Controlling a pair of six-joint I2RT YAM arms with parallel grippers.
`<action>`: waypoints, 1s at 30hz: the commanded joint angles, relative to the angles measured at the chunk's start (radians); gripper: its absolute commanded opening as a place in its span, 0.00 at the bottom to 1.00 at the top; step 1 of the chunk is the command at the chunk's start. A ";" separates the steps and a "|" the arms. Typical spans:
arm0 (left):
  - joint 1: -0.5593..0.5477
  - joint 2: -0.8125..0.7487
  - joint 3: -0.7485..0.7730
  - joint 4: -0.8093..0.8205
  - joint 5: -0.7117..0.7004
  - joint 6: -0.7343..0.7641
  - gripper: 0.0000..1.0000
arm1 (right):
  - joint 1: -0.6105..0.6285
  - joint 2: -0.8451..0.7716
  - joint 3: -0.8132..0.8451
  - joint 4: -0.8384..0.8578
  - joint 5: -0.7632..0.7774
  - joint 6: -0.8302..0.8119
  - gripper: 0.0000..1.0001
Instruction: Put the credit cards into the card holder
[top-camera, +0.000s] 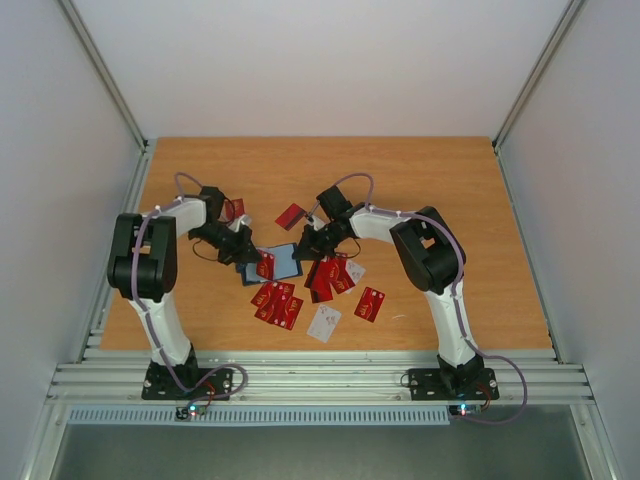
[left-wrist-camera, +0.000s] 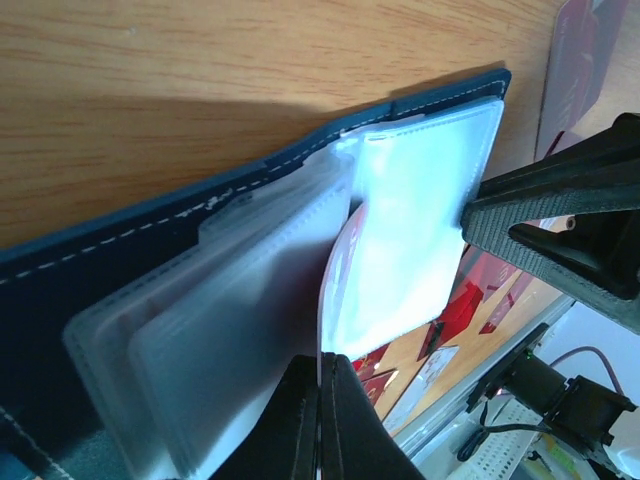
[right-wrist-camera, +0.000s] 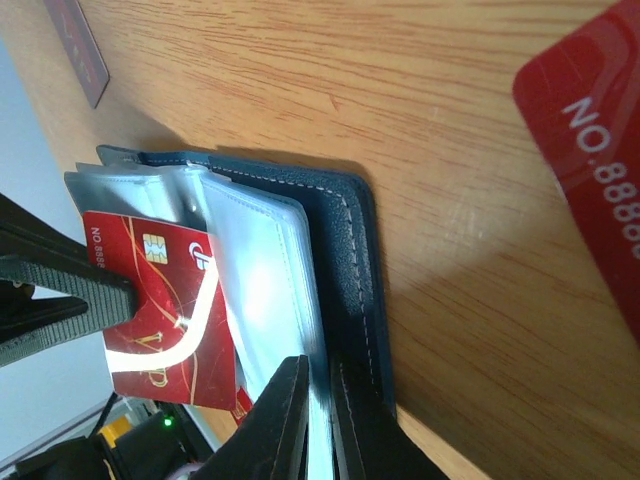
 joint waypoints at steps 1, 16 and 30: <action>-0.014 0.051 0.018 -0.009 -0.034 0.062 0.00 | 0.009 0.035 0.019 -0.010 -0.003 -0.018 0.09; -0.032 0.032 0.006 0.109 0.009 0.171 0.00 | 0.009 0.052 0.029 -0.012 -0.024 -0.019 0.09; -0.032 0.022 0.001 0.200 0.128 0.207 0.00 | 0.009 0.050 0.030 -0.064 0.001 -0.053 0.08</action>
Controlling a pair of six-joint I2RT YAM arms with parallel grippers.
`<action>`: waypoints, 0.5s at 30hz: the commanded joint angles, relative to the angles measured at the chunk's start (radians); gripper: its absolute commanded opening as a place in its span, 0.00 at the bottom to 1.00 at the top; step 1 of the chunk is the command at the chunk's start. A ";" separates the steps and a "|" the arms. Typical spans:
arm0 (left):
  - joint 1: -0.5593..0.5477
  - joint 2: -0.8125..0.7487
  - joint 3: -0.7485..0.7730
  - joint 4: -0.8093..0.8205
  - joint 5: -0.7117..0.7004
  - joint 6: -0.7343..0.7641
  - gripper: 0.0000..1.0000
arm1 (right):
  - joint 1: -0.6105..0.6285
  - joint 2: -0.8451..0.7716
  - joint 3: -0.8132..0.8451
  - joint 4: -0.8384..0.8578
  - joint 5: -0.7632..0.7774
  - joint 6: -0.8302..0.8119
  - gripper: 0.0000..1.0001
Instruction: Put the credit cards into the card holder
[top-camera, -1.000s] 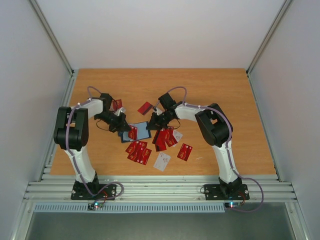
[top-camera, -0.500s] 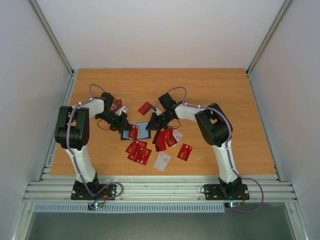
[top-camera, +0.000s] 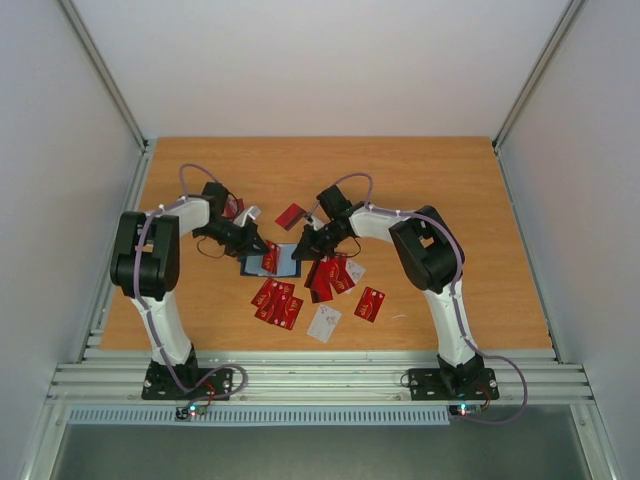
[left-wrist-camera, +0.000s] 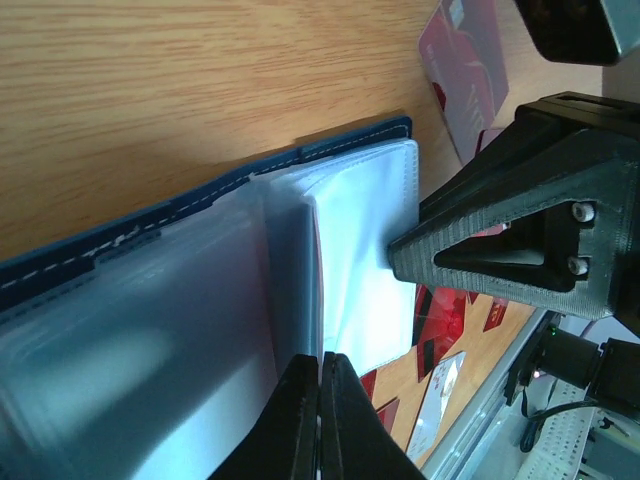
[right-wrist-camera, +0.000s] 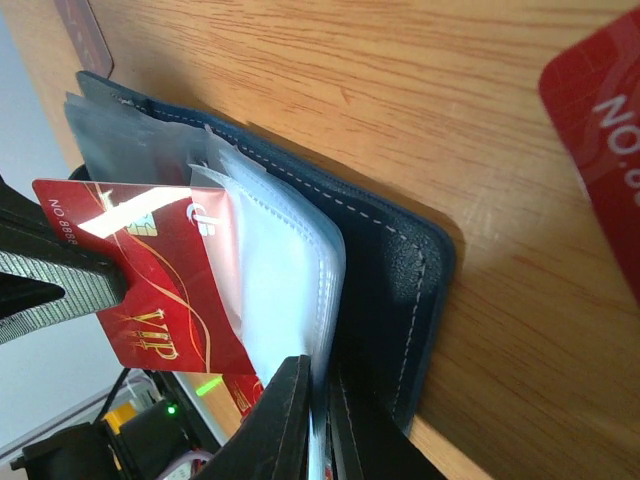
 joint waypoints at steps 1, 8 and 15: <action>-0.017 0.004 -0.015 0.098 0.066 0.030 0.00 | 0.013 0.039 0.016 -0.052 0.036 -0.037 0.08; -0.017 0.033 -0.021 0.114 0.071 0.061 0.00 | 0.013 0.048 0.026 -0.078 0.045 -0.051 0.09; -0.016 0.021 -0.021 0.122 -0.001 0.100 0.00 | 0.012 0.052 0.023 -0.090 0.041 -0.058 0.09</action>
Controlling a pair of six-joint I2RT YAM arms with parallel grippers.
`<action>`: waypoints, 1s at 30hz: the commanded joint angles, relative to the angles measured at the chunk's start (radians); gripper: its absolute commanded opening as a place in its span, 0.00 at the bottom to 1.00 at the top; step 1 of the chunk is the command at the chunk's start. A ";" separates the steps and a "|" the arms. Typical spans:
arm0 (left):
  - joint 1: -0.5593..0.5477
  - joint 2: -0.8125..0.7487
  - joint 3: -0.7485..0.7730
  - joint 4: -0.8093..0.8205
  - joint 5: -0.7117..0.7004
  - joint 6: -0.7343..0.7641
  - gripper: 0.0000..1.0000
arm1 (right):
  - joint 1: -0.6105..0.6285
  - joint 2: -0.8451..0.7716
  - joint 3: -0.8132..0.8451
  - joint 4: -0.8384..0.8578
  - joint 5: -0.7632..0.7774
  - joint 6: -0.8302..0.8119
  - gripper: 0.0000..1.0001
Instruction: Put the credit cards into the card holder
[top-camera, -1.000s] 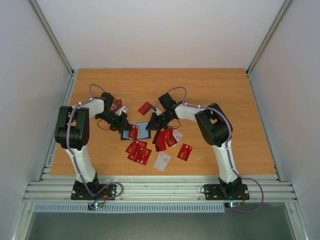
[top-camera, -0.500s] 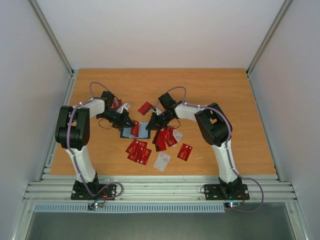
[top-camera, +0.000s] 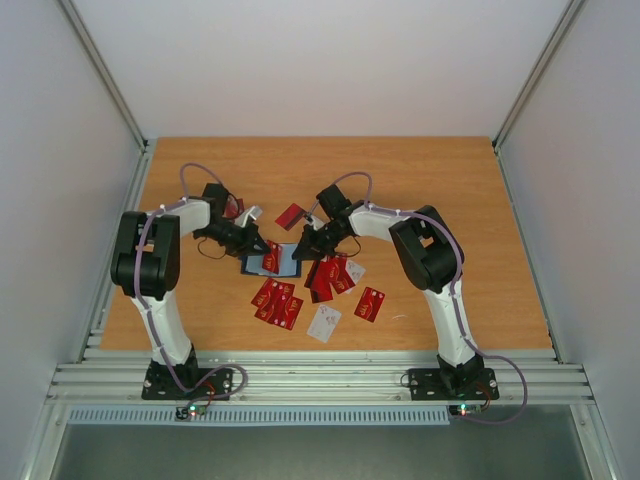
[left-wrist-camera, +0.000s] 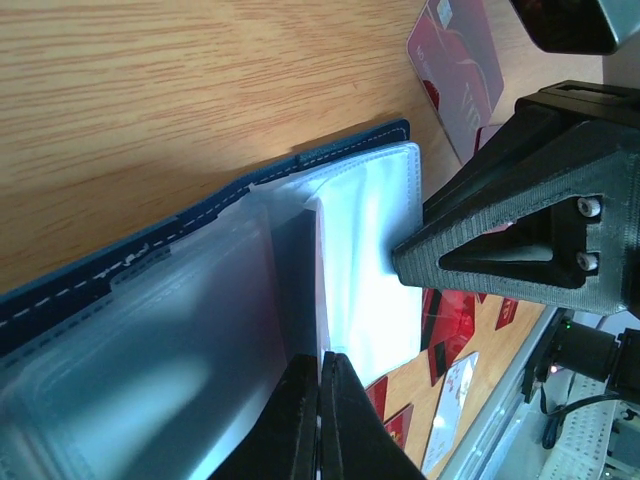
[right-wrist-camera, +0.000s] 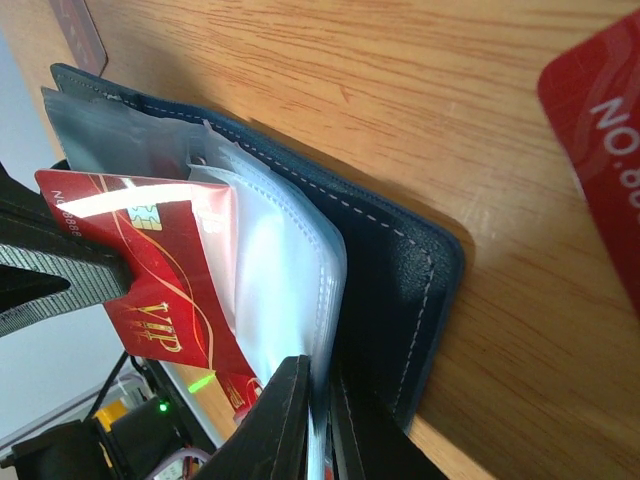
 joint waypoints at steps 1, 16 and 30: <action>-0.010 0.010 0.001 0.072 -0.042 0.060 0.00 | 0.012 0.046 0.002 -0.052 0.030 -0.026 0.09; -0.009 -0.008 0.026 0.041 -0.146 0.109 0.00 | 0.013 0.056 0.002 -0.059 0.012 -0.038 0.08; -0.012 -0.044 0.062 0.006 -0.215 0.128 0.00 | 0.013 0.063 -0.001 -0.063 0.006 -0.043 0.08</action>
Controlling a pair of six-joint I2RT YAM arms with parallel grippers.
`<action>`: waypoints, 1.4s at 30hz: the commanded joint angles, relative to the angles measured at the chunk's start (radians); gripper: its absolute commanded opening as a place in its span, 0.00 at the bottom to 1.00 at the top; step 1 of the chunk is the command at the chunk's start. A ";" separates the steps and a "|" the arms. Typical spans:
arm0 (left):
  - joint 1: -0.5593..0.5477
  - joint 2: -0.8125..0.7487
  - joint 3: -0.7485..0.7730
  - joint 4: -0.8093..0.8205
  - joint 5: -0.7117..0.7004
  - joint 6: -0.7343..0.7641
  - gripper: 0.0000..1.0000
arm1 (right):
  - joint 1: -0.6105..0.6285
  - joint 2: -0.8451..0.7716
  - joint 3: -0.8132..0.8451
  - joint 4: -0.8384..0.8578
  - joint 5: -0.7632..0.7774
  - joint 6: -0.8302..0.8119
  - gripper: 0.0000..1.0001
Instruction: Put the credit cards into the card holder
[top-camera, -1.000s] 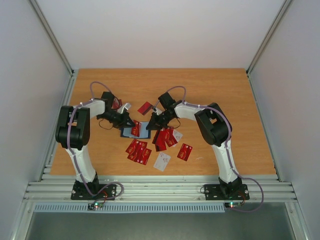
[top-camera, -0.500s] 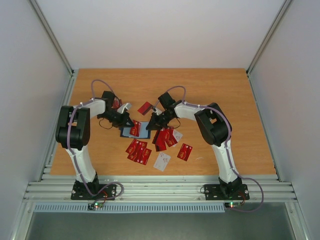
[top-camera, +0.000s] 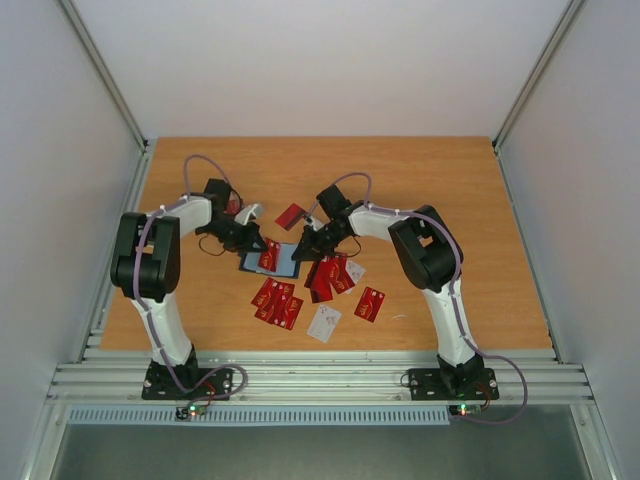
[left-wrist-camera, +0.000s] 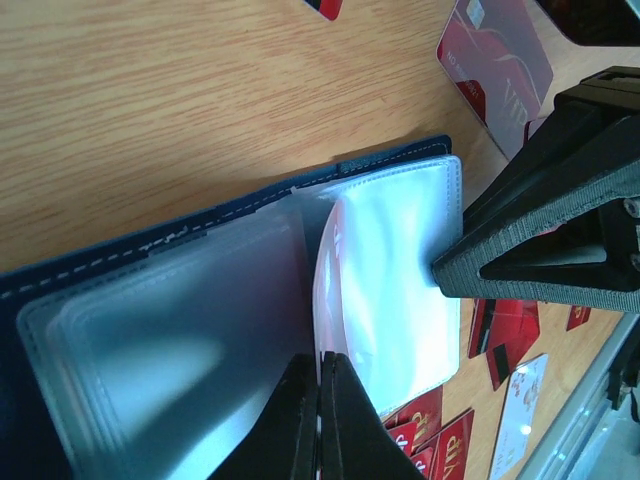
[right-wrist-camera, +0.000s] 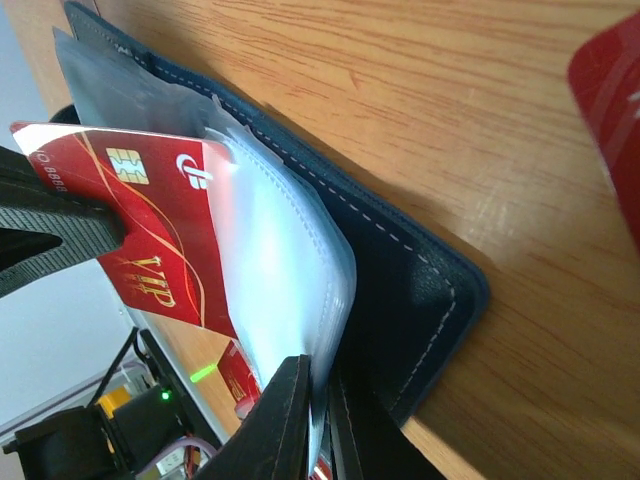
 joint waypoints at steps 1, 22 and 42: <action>-0.004 -0.034 0.037 0.021 -0.093 0.039 0.00 | 0.015 0.054 -0.004 -0.057 0.033 -0.021 0.08; -0.004 -0.025 -0.035 0.239 -0.030 -0.073 0.00 | 0.015 0.059 -0.011 -0.060 0.028 -0.023 0.08; -0.006 -0.018 -0.094 0.096 0.071 -0.146 0.00 | 0.015 0.074 -0.005 -0.053 0.039 -0.018 0.07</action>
